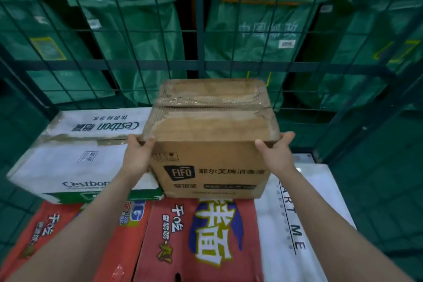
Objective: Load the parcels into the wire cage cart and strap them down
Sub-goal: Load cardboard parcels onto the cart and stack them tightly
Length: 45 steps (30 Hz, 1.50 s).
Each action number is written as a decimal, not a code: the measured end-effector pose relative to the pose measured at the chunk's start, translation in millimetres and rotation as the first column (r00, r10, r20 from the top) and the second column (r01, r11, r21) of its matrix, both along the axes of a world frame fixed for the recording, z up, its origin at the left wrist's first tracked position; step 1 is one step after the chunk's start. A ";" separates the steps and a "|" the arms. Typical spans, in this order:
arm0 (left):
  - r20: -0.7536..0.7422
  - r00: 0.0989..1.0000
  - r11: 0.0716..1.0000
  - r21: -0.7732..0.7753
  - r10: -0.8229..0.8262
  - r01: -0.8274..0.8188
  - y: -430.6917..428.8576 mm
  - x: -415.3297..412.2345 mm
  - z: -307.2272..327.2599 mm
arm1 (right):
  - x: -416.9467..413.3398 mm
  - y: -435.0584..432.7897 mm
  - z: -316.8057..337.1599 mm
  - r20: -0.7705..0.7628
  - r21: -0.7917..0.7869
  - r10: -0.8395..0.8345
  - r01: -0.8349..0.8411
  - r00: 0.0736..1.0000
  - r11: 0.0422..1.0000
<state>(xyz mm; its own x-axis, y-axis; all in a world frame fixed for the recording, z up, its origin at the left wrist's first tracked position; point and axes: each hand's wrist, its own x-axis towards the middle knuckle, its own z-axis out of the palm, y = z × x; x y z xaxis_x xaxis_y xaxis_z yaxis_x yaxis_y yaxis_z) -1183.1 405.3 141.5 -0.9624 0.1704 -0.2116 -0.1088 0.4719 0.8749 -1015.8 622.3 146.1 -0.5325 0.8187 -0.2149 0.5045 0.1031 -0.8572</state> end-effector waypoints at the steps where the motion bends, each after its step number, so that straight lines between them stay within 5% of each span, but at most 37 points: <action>1: 0.002 1.000 1.000 -0.018 -0.010 0.010 -1.0 0.2 0.4 | 0.7 2.1 -0.8 0.008 -0.017 0.005 -0.005 1.000 1.000; 17: 0.175 0.964 0.941 -0.238 -0.200 0.239 -20.0 67.5 64.3 | 38.0 -29.8 42.3 0.299 -0.029 0.056 -0.049 0.953 0.998; 23: 0.127 0.922 0.907 -0.172 -0.366 0.384 -25.9 119.8 114.3 | 76.1 -64.6 94.5 0.296 -0.057 0.157 -0.147 0.942 0.988; 33: 0.089 0.957 0.958 -0.059 -0.275 0.281 -48.7 204.8 220.6 | 139.1 -90.3 211.4 0.294 0.023 0.272 -0.292 0.916 0.956; 41: 0.141 0.932 0.937 -0.060 -0.334 0.344 -74.1 281.3 230.7 | 217.1 -127.9 251.2 0.396 -0.027 0.439 -0.468 0.807 0.884; 45: 0.133 0.904 0.910 -0.028 -0.407 0.414 -76.5 296.6 236.1 | 261.7 -133.8 250.0 0.414 -0.040 0.355 -0.373 0.838 0.927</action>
<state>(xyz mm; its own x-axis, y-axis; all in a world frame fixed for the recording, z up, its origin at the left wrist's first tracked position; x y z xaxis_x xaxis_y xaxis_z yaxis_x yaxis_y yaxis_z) -886.5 328.8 377.6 -0.7760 0.5300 -0.3420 0.0017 0.5440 0.8391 -754.1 488.5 396.0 -0.6663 0.5955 -0.4488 0.7255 0.3785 -0.5749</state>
